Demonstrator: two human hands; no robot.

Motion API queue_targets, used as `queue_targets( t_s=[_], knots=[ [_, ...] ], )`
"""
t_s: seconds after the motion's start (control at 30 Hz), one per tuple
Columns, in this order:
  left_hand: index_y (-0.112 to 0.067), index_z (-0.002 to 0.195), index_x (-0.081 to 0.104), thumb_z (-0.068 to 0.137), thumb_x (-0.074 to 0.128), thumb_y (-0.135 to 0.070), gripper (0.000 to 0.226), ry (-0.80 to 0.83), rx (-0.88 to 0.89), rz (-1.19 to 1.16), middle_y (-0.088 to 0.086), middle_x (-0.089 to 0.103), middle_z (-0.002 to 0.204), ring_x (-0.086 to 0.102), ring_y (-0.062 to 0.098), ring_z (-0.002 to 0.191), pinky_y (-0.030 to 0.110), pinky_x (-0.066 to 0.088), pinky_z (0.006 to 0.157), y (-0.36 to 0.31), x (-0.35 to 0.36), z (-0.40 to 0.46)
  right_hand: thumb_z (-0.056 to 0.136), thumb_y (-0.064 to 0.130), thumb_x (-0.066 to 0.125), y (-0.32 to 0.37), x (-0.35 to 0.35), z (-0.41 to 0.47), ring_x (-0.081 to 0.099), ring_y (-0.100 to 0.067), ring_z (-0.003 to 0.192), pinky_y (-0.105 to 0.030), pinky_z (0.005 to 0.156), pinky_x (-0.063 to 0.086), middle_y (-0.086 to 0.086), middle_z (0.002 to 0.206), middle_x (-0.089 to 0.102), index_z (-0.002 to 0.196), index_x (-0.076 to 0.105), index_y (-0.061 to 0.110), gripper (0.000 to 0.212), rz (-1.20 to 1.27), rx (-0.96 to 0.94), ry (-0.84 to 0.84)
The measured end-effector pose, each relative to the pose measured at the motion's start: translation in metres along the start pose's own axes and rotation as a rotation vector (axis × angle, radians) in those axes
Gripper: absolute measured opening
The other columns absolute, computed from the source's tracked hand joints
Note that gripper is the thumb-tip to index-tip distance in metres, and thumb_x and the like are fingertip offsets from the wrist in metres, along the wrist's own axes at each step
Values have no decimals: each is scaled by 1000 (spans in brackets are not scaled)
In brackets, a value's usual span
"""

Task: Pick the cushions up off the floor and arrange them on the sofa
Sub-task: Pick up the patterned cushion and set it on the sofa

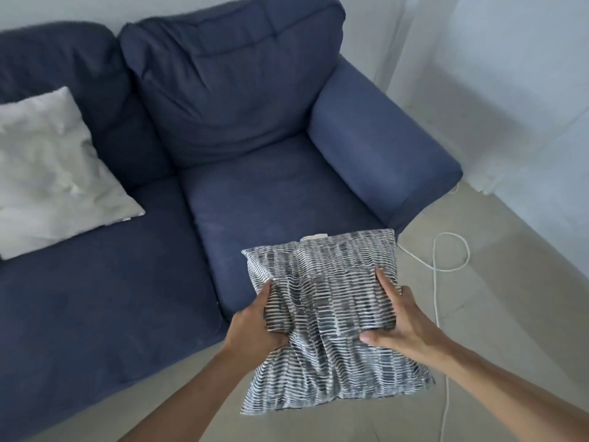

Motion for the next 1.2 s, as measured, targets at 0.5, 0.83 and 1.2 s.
queue_targets(
  t_s=[0.5, 0.83, 1.2],
  knots=[
    [-34, 171, 15, 80, 93, -21, 120, -294, 100, -20, -12, 75, 95, 68, -5, 83, 5, 48, 67, -60, -207, 133, 81, 49, 95, 184, -118, 204, 39, -32, 155, -50, 123, 41, 0, 171, 12, 135, -27, 88, 139, -83, -280, -64],
    [-38, 170, 12, 83, 92, -20, 120, -440, 152, -107, -25, 72, 104, 68, -10, 92, 0, 47, 81, -21, -301, 276, 89, 25, 91, 263, -108, 383, 38, -33, 152, -58, 124, 41, -1, 159, 22, 155, -24, 73, 141, -66, -328, -208],
    [-43, 168, -11, 93, 81, -10, 123, -530, 116, -31, -3, 65, 131, 62, 12, 102, 28, 50, 89, 47, -321, 400, 93, 17, 87, 275, -72, 514, 37, -36, 145, -58, 121, 44, -9, 151, 26, 147, -30, 75, 141, -144, -230, -321]
  ],
)
Point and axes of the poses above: each hand's wrist, its own z-axis towards the middle knuckle, its own x-axis out of the palm, y = z × x, the point moved 4 cm from there along z, towards the middle knuckle
